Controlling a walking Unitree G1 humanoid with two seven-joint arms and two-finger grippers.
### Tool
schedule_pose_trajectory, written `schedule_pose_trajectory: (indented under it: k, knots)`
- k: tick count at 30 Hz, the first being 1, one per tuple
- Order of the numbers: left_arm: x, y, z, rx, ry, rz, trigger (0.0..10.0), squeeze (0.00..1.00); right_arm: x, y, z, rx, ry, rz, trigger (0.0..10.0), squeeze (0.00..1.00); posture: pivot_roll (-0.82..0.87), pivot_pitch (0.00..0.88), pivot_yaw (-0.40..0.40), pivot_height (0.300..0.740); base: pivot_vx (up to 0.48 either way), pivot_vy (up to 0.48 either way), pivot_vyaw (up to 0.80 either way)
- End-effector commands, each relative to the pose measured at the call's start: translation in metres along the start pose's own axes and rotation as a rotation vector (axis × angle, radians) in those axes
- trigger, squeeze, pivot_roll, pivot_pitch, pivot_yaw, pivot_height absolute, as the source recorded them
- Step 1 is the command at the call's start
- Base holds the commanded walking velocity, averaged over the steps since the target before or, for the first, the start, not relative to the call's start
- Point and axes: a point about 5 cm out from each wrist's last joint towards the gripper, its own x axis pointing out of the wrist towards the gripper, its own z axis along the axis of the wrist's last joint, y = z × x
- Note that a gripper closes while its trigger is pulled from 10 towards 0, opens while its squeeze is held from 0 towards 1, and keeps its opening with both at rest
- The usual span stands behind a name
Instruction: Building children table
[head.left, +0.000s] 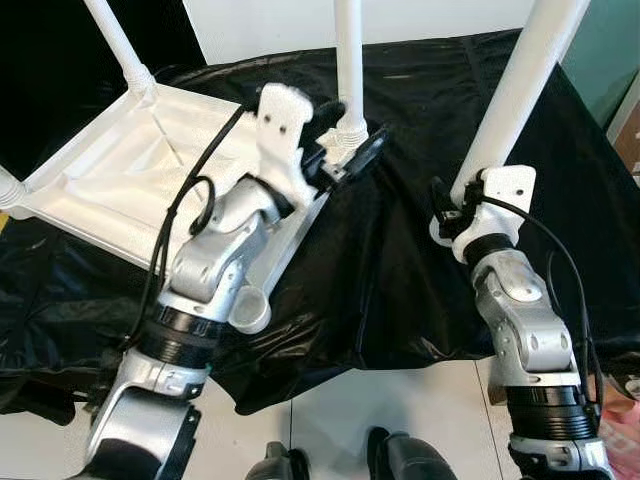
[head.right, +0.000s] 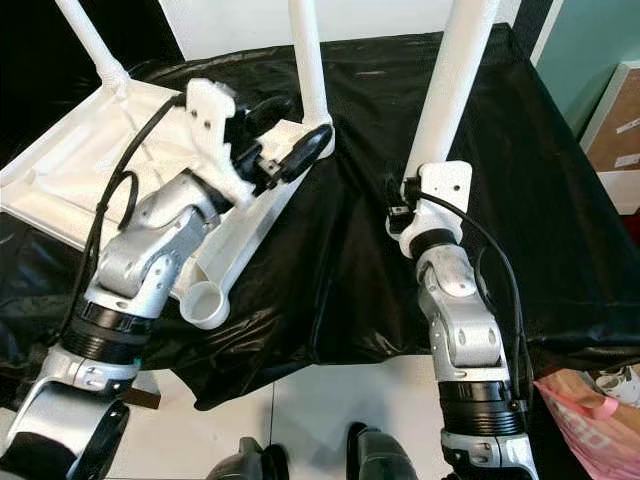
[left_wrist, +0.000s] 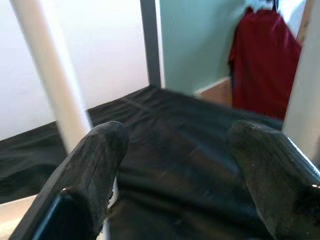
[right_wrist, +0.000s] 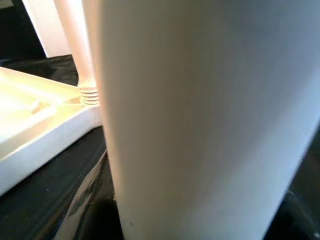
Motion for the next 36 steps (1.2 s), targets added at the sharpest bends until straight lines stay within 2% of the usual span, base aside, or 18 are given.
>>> schedule_pose_trajectory:
  k: [1,2,3,5,8,11,12,14,16,17,20,22,23,25,28,31,36]
  knots:
    - [-0.001,-0.005,-0.001,0.022,0.001,-0.074,10.0,0.0,-0.002,0.002,0.004,0.005,-0.028,0.01,10.0,0.0,-0.18,0.197,0.078,0.74,0.0,0.0,0.0]
    - [-0.016,0.005,-0.009,0.106,0.071,-0.122,10.0,0.0,-0.007,-0.001,0.006,-0.003,-0.04,0.006,10.0,0.0,-0.17,0.203,0.084,0.74,0.0,0.0,0.0]
    - [-0.016,0.005,-0.009,0.106,0.071,-0.122,10.0,0.0,-0.007,-0.001,0.006,-0.003,-0.04,0.006,10.0,0.0,-0.17,0.203,0.084,0.74,0.0,0.0,0.0]
    - [-0.029,0.011,-0.015,0.221,0.138,-0.179,10.0,0.0,-0.01,-0.003,0.006,-0.005,-0.042,0.001,10.0,0.0,-0.16,0.204,0.084,0.74,0.0,0.0,0.0]
    - [-0.034,0.012,-0.017,0.253,0.162,-0.205,10.0,0.0,-0.011,-0.004,0.005,-0.007,-0.04,-0.001,10.0,0.0,-0.15,0.207,0.081,0.74,0.0,0.0,0.0]
    - [-0.052,0.017,-0.031,0.329,0.289,-0.266,10.0,0.0,-0.011,-0.006,0.006,-0.017,-0.044,0.004,10.0,0.0,-0.14,0.212,0.075,0.74,0.0,0.0,0.0]
    - [-0.052,0.017,-0.031,0.329,0.289,-0.266,10.0,0.0,-0.011,-0.006,0.006,-0.017,-0.044,0.004,10.0,0.0,-0.14,0.212,0.075,0.74,0.0,0.0,0.0]
    - [-0.062,0.02,-0.04,0.348,0.364,-0.281,10.0,0.0,-0.011,-0.006,0.007,-0.021,-0.049,0.009,10.0,0.0,-0.14,0.214,0.075,0.74,0.0,0.0,0.0]
    - [-0.062,0.02,-0.04,0.348,0.364,-0.281,10.0,0.0,-0.011,-0.006,0.007,-0.021,-0.049,0.009,10.0,0.0,-0.14,0.214,0.075,0.74,0.0,0.0,0.0]
    - [-0.072,0.025,-0.05,0.407,0.445,-0.288,10.0,0.0,-0.012,-0.006,0.008,-0.024,-0.051,0.012,10.0,0.0,-0.14,0.217,0.074,0.74,0.0,0.0,0.0]
    - [-0.076,0.031,-0.054,0.44,0.488,-0.256,10.0,0.0,-0.012,-0.007,0.008,-0.025,-0.051,0.013,10.0,0.0,-0.14,0.218,0.074,0.74,0.0,0.0,0.0]
    - [-0.084,0.048,-0.059,0.493,0.563,-0.176,10.0,0.0,-0.014,-0.007,0.008,-0.029,-0.048,0.016,10.0,0.0,-0.14,0.222,0.072,0.74,0.0,0.0,0.0]
    - [-0.084,0.048,-0.059,0.493,0.563,-0.176,10.0,0.0,-0.014,-0.007,0.008,-0.029,-0.048,0.016,10.0,0.0,-0.14,0.222,0.072,0.74,0.0,0.0,0.0]
    - [-0.088,0.063,-0.059,0.518,0.598,-0.072,10.0,0.0,-0.015,-0.007,0.008,-0.03,-0.044,0.018,10.0,0.0,-0.14,0.223,0.066,0.74,0.0,0.0,0.0]
    - [-0.093,0.071,-0.06,0.552,0.627,-0.023,10.0,0.0,-0.015,-0.007,0.007,-0.03,-0.041,0.022,10.0,0.0,-0.14,0.222,0.065,0.74,0.0,0.0,0.0]
    - [-0.103,0.068,-0.069,0.613,0.693,-0.066,10.0,0.0,-0.015,-0.006,0.007,-0.032,-0.038,0.029,10.0,0.0,-0.14,0.221,0.059,0.74,0.0,0.0,0.0]
    - [-0.107,0.063,-0.076,0.632,0.721,-0.1,10.0,0.0,-0.015,-0.006,0.007,-0.032,-0.038,0.032,10.0,0.0,-0.14,0.219,0.057,0.74,0.0,0.0,0.0]
